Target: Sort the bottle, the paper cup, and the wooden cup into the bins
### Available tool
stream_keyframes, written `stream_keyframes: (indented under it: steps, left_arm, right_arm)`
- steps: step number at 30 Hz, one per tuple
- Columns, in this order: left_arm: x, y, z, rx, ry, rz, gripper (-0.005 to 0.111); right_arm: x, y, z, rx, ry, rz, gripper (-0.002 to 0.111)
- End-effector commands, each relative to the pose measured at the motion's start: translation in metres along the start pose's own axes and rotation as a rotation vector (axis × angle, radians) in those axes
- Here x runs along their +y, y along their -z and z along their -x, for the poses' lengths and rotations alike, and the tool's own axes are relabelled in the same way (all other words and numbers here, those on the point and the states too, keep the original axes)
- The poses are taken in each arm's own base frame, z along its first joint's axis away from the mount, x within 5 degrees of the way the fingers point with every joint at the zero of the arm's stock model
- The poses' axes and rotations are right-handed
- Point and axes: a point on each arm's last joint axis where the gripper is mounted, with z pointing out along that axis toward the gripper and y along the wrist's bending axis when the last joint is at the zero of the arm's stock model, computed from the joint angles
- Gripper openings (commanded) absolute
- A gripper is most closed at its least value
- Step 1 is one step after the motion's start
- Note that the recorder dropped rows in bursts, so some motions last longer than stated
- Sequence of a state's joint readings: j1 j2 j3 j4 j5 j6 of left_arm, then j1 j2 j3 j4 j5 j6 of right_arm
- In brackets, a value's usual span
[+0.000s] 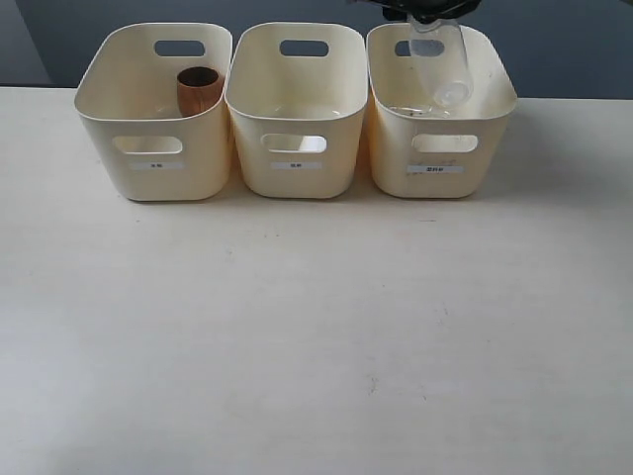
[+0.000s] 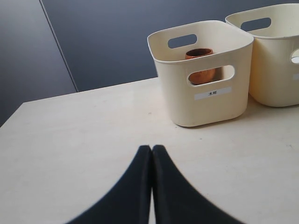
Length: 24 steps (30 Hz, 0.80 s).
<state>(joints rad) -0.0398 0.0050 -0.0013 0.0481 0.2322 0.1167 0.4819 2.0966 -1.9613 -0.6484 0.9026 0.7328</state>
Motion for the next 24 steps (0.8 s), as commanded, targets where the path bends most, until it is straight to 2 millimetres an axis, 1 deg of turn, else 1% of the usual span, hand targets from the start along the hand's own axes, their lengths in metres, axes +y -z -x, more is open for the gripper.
stream_keyframes:
  steps: [1, 7, 11, 12, 13, 14, 15, 16, 17, 18, 19, 24]
  left_arm:
    - [-0.0003, 0.0003, -0.0001, -0.005, 0.006, -0.004, 0.0]
    - [-0.0003, 0.0003, -0.0001, -0.005, 0.006, -0.004, 0.0]
    - [-0.0003, 0.0003, -0.0001, -0.005, 0.006, -0.004, 0.0]
    - [-0.0003, 0.0003, -0.0001, -0.005, 0.006, -0.004, 0.0]
    - [-0.0003, 0.0003, -0.0001, -0.005, 0.006, -0.004, 0.0]
    - [-0.0003, 0.0003, -0.0001, -0.005, 0.006, -0.004, 0.0]
    - [-0.0003, 0.0003, -0.0001, -0.005, 0.006, -0.004, 0.0]
    - [-0.0003, 0.0003, -0.0001, -0.005, 0.006, -0.004, 0.0]
    - [-0.0003, 0.0003, -0.0001, -0.005, 0.006, -0.004, 0.0]
    - [-0.0003, 0.0003, -0.0001, -0.005, 0.006, -0.004, 0.0]
    - [-0.0003, 0.0003, -0.0001, -0.005, 0.006, -0.004, 0.0]
    - [-0.0003, 0.0003, -0.0001, -0.005, 0.006, -0.004, 0.0]
  right_arm:
    - [-0.0052, 0.0008, 0.0008, 0.0, 0.015, -0.026, -0.001]
    - [-0.0066, 0.0009, -0.0013, 0.025, 0.118, -0.041, -0.001]
    - [-0.007, 0.0009, -0.0015, 0.027, 0.12, -0.045, 0.001]
    - [-0.0067, 0.0009, -0.0011, 0.023, 0.12, -0.042, 0.01]
    - [-0.0066, 0.0009, -0.001, 0.022, 0.12, -0.041, 0.016]
    - [-0.0065, 0.0009, -0.001, 0.022, 0.12, -0.04, 0.038]
    - [-0.0066, 0.0009, -0.0015, 0.027, 0.118, -0.041, 0.052]
    - [-0.0063, 0.0009, -0.0019, 0.031, 0.114, -0.037, 0.077]
    - [-0.0063, 0.0009, -0.0019, 0.031, 0.114, -0.037, 0.086]
    - [-0.0068, 0.0009, -0.0024, 0.037, 0.116, -0.042, 0.102]
    - [-0.0072, 0.001, -0.0028, 0.042, 0.119, -0.046, 0.104]
    - [-0.0129, 0.0017, -0.0076, 0.1, 0.126, -0.106, 0.104]
